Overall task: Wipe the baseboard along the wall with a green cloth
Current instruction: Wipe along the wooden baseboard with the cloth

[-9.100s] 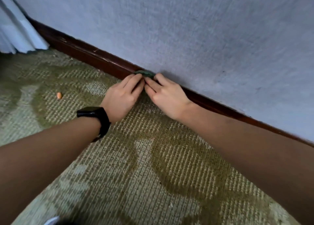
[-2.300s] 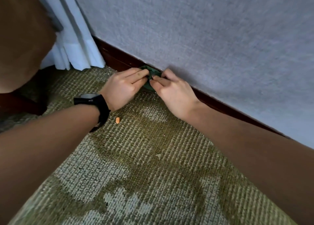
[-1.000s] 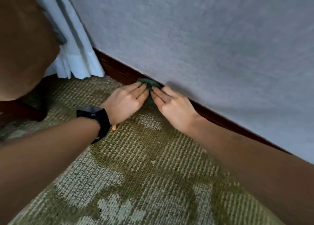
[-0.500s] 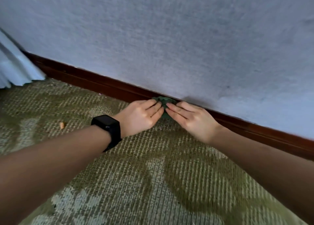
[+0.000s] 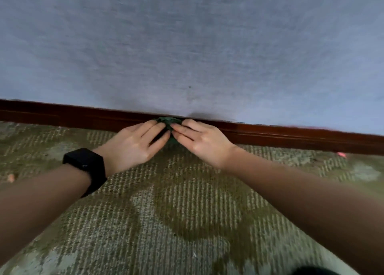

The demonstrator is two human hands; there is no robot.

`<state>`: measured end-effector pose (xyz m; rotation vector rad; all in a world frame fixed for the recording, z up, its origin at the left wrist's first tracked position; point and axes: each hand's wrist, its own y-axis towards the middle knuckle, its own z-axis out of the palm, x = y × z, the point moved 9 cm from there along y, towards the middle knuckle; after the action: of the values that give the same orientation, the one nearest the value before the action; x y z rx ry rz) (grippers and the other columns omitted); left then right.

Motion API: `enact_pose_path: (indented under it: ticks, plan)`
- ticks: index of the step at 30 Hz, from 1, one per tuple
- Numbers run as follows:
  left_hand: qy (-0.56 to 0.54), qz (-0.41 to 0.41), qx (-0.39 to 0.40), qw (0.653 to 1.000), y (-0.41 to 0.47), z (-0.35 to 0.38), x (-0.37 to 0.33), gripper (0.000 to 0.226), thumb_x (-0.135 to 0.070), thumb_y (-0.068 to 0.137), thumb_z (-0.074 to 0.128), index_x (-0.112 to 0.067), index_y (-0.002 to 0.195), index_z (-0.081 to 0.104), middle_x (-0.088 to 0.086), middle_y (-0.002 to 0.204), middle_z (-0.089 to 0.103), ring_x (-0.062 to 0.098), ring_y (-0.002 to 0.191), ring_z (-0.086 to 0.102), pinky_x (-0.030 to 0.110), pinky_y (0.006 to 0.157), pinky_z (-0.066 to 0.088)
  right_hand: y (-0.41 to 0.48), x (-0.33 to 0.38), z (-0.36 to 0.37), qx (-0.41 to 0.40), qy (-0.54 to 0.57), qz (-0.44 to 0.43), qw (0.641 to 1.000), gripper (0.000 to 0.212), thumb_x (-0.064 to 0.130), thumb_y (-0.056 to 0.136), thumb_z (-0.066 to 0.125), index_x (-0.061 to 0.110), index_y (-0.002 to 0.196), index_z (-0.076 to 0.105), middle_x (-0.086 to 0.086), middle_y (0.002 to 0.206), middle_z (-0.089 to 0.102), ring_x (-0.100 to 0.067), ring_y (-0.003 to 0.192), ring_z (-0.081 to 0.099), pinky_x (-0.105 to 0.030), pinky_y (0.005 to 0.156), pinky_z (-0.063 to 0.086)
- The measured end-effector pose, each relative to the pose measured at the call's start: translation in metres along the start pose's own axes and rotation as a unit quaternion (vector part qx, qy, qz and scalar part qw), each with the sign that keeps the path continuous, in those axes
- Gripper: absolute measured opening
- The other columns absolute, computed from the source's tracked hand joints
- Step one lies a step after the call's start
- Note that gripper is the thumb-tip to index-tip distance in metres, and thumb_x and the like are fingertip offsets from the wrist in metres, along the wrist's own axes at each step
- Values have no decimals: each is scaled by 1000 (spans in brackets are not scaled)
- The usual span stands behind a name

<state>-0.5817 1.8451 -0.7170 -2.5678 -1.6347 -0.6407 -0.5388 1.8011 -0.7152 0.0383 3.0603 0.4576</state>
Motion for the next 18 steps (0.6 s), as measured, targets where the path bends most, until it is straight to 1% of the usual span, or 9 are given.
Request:
enact_pose_path:
  ticks: [3,7,12,18]
  plan:
    - [-10,44,-34,998,43,0,-34,36,4,86,38,4,98,71,24,95,72,35,83,71,41,73,59,-47,-26,-15,-2,-6,9,1000,33,5,86,43,2,97,74,-11,106,74,-24,91,71,-33,75,60]
    - [-31,100,-50,993,85,-5,-63,38,2,84,36,2,99,71,19,95,74,29,84,71,35,75,60,-93,-51,-27,23,-15,40,999,33,4,86,43,1,103,72,-11,111,72,-26,95,70,-34,76,60]
    - [-39,165,-35,985,114,-11,-85,40,3,82,36,2,99,72,15,93,76,24,82,72,30,70,61,-122,-71,-37,19,7,80,997,32,5,86,44,2,100,73,-11,107,73,-25,92,71,-34,74,61]
    - [-43,201,-31,978,172,-12,-126,38,2,84,38,1,100,72,13,94,76,21,82,72,28,69,60,-181,-106,-52,26,-1,105,994,30,7,85,47,1,97,73,-11,106,74,-25,88,71,-33,76,60]
